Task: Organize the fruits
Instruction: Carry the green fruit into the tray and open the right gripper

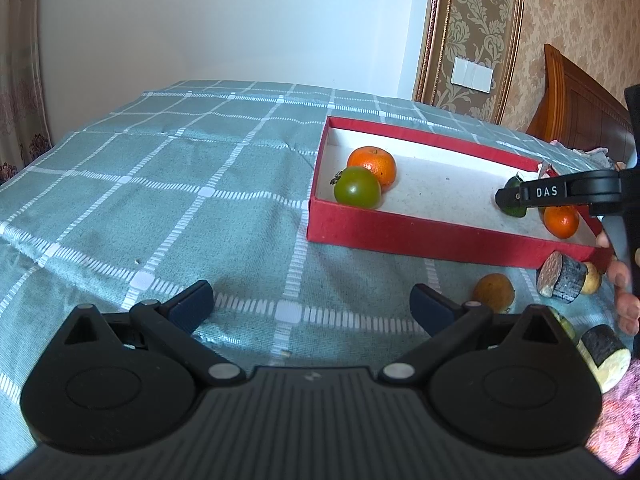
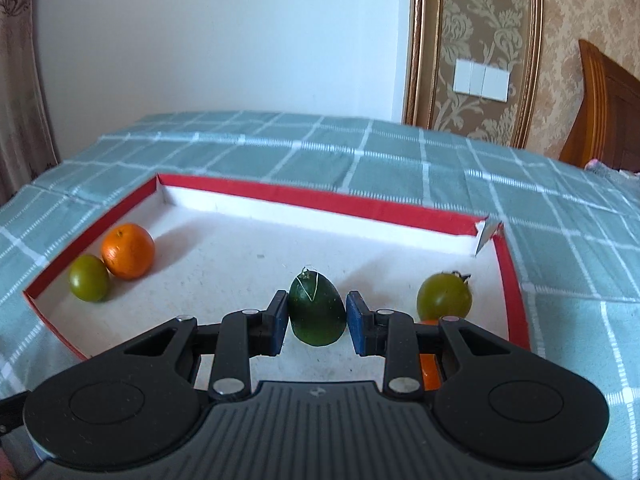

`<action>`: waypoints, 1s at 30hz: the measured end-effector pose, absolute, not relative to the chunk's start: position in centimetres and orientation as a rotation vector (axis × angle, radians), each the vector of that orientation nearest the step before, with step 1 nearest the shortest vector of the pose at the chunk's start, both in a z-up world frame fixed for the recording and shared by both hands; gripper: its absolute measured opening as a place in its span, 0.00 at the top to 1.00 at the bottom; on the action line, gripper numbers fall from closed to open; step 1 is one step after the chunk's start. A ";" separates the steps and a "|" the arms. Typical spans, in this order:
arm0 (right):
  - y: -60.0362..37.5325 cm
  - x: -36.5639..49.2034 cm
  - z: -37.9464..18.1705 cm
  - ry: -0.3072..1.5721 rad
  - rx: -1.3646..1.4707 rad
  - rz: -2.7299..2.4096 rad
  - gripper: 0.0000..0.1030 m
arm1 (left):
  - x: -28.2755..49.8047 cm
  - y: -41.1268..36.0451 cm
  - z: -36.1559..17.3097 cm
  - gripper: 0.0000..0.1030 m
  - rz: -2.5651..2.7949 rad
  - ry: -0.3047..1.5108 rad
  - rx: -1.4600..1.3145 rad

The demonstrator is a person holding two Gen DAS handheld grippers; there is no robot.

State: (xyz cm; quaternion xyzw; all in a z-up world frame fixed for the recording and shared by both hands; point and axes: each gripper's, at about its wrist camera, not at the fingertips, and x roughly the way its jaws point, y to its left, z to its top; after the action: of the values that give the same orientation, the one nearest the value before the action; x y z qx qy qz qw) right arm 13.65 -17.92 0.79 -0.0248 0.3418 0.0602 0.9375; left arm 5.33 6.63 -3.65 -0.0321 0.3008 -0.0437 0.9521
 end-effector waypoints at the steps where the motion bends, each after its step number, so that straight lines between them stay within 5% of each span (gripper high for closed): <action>1: -17.9 13.7 0.8 0.700 -0.049 0.123 0.70 | 5.3 6.6 -3.6 0.00 -0.088 0.612 -0.064; 24: -17.2 13.8 0.1 0.693 -0.104 0.095 0.70 | 5.4 6.6 -3.6 0.00 -0.088 0.613 -0.062; 30: -18.0 11.5 1.3 0.640 -0.075 0.098 0.48 | 5.4 6.6 -3.6 0.00 -0.088 0.612 -0.065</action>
State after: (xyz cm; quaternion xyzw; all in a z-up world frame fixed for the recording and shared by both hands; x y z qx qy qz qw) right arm 11.52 -17.96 1.29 -0.0370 0.3142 0.0483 0.9474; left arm 5.38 6.59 -3.64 -0.0320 0.3010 -0.0435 0.9521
